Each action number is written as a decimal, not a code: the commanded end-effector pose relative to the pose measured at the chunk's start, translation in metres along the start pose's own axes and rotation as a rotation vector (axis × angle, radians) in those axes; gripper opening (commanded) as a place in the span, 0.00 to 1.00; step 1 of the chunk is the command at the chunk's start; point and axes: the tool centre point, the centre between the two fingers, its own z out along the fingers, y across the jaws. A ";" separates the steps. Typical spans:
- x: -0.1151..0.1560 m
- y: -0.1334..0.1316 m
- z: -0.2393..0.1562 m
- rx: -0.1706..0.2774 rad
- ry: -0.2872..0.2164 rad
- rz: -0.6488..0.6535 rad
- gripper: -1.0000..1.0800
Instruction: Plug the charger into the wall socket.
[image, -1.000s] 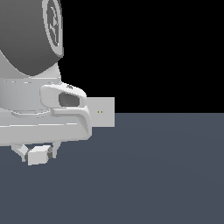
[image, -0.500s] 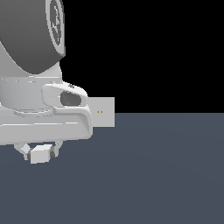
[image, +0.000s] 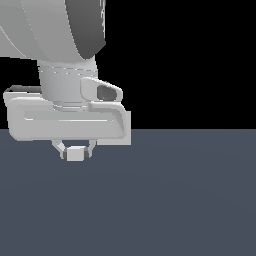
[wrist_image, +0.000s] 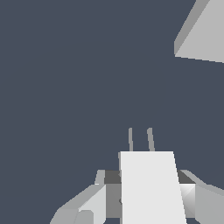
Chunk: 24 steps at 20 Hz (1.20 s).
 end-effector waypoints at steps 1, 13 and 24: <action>0.014 0.020 -0.011 -0.018 0.001 0.047 0.00; 0.044 0.074 -0.039 -0.066 0.001 0.164 0.00; 0.051 0.076 -0.036 -0.067 0.001 0.165 0.00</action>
